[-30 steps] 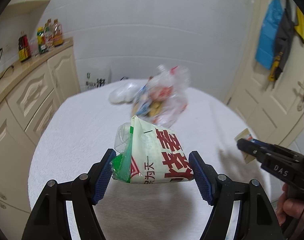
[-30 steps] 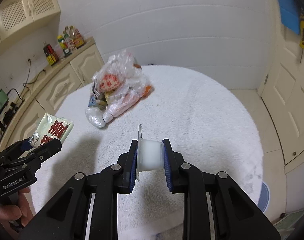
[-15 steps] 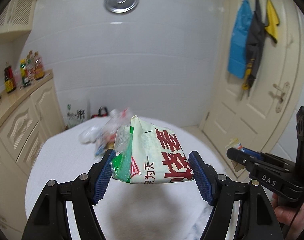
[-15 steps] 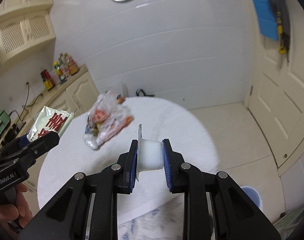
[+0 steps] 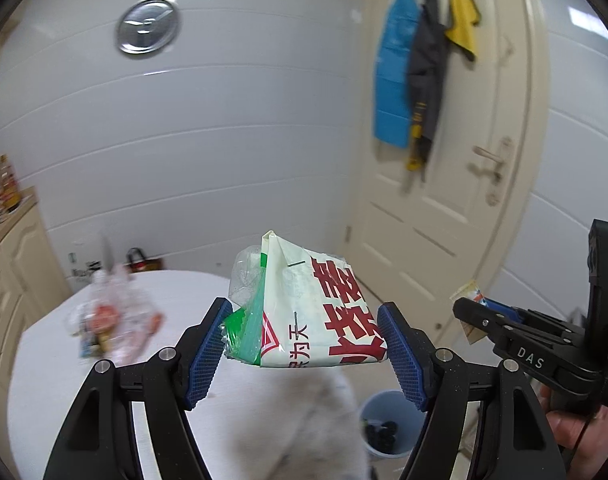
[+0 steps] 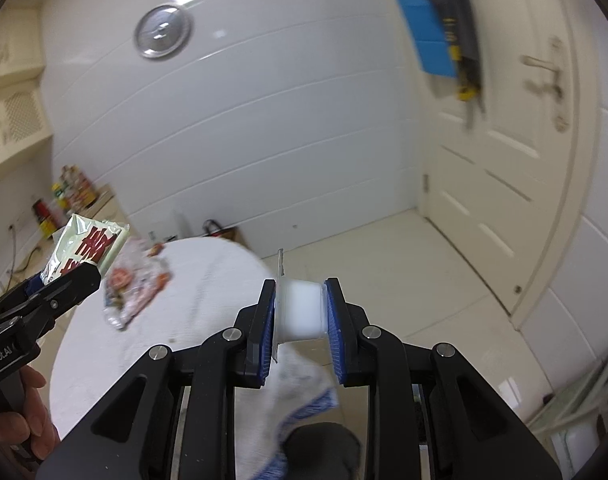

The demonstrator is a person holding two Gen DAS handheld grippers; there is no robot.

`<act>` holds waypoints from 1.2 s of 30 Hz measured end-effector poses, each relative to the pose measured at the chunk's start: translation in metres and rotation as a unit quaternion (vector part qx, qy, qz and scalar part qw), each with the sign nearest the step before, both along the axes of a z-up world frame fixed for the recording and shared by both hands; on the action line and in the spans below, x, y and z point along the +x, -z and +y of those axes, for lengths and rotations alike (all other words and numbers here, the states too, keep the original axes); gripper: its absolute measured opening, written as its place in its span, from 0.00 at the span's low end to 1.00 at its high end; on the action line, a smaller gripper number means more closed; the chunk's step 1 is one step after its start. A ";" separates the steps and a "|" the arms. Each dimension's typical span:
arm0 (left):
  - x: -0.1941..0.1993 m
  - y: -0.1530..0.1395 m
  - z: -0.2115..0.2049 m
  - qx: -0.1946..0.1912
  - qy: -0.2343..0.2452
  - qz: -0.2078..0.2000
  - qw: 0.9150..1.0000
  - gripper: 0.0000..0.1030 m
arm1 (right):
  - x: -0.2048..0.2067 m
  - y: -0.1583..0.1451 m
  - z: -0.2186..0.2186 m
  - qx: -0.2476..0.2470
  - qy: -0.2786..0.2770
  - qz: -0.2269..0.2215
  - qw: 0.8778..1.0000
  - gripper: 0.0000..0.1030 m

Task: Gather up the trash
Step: 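Carry the snack packet and white cup with both tools toward the blue bin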

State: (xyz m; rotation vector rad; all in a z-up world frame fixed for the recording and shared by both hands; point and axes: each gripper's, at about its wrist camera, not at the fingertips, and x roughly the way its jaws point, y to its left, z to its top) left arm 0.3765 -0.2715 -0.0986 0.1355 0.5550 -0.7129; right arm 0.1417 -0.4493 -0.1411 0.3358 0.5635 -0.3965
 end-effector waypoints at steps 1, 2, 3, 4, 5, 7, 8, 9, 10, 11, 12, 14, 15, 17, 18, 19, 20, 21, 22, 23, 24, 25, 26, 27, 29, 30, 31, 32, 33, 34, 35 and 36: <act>-0.002 0.001 -0.005 0.001 0.009 0.001 1.000 0.68 | -0.007 0.000 -0.008 0.001 0.010 0.000 1.000 0.23; -0.003 0.000 -0.010 0.001 0.019 0.003 1.000 0.68 | -0.016 0.001 -0.017 0.002 0.023 0.001 1.000 0.23; -0.004 0.000 -0.018 0.001 0.029 0.004 1.000 0.68 | -0.022 0.001 -0.023 0.003 0.031 0.001 1.000 0.23; -0.002 -0.002 -0.027 0.002 0.038 0.005 0.999 0.68 | -0.031 0.002 -0.032 0.004 0.043 0.001 0.999 0.23; -0.005 0.000 -0.033 0.004 0.048 0.007 0.999 0.68 | -0.038 0.002 -0.039 0.005 0.052 0.001 0.999 0.23; -0.006 0.001 -0.043 0.005 0.065 0.012 0.998 0.68 | -0.049 0.002 -0.050 0.006 0.068 0.002 0.998 0.23; -0.005 -0.001 -0.047 0.005 0.072 0.014 0.997 0.68 | -0.055 0.004 -0.056 0.007 0.077 0.003 0.997 0.23; -0.006 0.000 -0.054 0.007 0.080 0.015 0.997 0.68 | -0.062 0.005 -0.062 0.008 0.086 0.004 0.996 0.23; -0.006 0.002 -0.060 0.009 0.089 0.019 0.996 0.68 | -0.066 0.006 -0.065 0.009 0.091 0.005 0.996 0.23; -0.005 0.004 -0.065 0.011 0.096 0.023 0.995 0.68 | -0.072 0.008 -0.071 0.011 0.100 0.007 0.995 0.23; -0.004 0.007 -0.070 0.013 0.103 0.027 0.994 0.68 | -0.076 0.010 -0.075 0.013 0.105 0.008 0.994 0.23; -0.001 0.010 -0.083 0.017 0.115 0.033 0.993 0.68 | -0.084 0.016 -0.086 0.018 0.118 0.013 0.993 0.23; 0.001 0.014 -0.088 0.020 0.120 0.036 0.992 0.68 | -0.087 0.019 -0.091 0.021 0.123 0.014 0.992 0.23; 0.007 0.018 -0.105 0.030 0.125 0.040 0.991 0.68 | -0.094 0.030 -0.103 0.031 0.135 0.021 0.990 0.23; 0.009 0.022 -0.112 0.035 0.128 0.043 0.990 0.68 | -0.097 0.034 -0.106 0.035 0.138 0.023 0.990 0.23; 0.012 0.028 -0.118 0.041 0.131 0.048 0.989 0.68 | -0.098 0.039 -0.111 0.040 0.141 0.026 0.989 0.23; 0.015 0.030 -0.128 0.049 0.128 0.051 0.989 0.68 | -0.100 0.045 -0.117 0.047 0.146 0.030 0.988 0.23; 0.018 0.036 -0.132 0.054 0.132 0.058 0.988 0.68 | -0.101 0.049 -0.121 0.052 0.148 0.033 0.987 0.23; 0.021 0.038 -0.145 0.058 0.135 0.060 0.987 0.68 | -0.102 0.055 -0.126 0.058 0.151 0.036 0.986 0.23; 0.023 0.043 -0.151 0.062 0.140 0.064 0.986 0.68 | -0.102 0.061 -0.132 0.065 0.153 0.039 0.985 0.23; 0.026 0.044 -0.161 0.067 0.145 0.068 0.985 0.68 | -0.103 0.067 -0.136 0.069 0.155 0.043 0.984 0.23; 0.030 0.048 -0.174 0.073 0.151 0.073 0.983 0.68 | -0.102 0.071 -0.140 0.074 0.157 0.047 0.984 0.23; 0.031 0.052 -0.180 0.078 0.154 0.076 0.982 0.68 | -0.102 0.077 -0.144 0.080 0.159 0.051 0.983 0.23; 0.034 0.054 -0.189 0.085 0.158 0.081 0.981 0.68 | -0.102 0.082 -0.148 0.086 0.160 0.053 0.982 0.23; 0.040 0.063 -0.204 0.095 0.166 0.092 0.977 0.68 | -0.101 0.092 -0.156 0.095 0.162 0.060 0.980 0.23; 0.043 0.066 -0.215 0.099 0.168 0.097 0.976 0.68 | -0.100 0.096 -0.159 0.100 0.162 0.063 0.980 0.23; 0.046 0.071 -0.223 0.103 0.170 0.102 0.975 0.68 | -0.099 0.100 -0.164 0.104 0.163 0.065 0.979 0.23; 0.050 0.075 -0.231 0.073 0.152 0.103 0.980 0.68 | -0.099 0.106 -0.168 0.110 0.163 0.069 0.978 0.23; 0.053 0.080 -0.238 0.078 0.154 0.109 0.979 0.68 | -0.098 0.110 -0.171 0.114 0.163 0.073 0.977 0.23; 0.057 0.085 -0.246 0.082 0.156 0.115 0.978 0.68 | -0.097 0.114 -0.173 0.117 0.164 0.076 0.977 0.23; 0.062 0.090 -0.252 0.086 0.159 0.122 0.976 0.68 | -0.096 0.119 -0.176 0.121 0.164 0.080 0.976 0.23; 0.065 0.093 -0.258 0.091 0.161 0.128 0.974 0.68 | -0.096 0.124 -0.179 0.127 0.164 0.083 0.975 0.23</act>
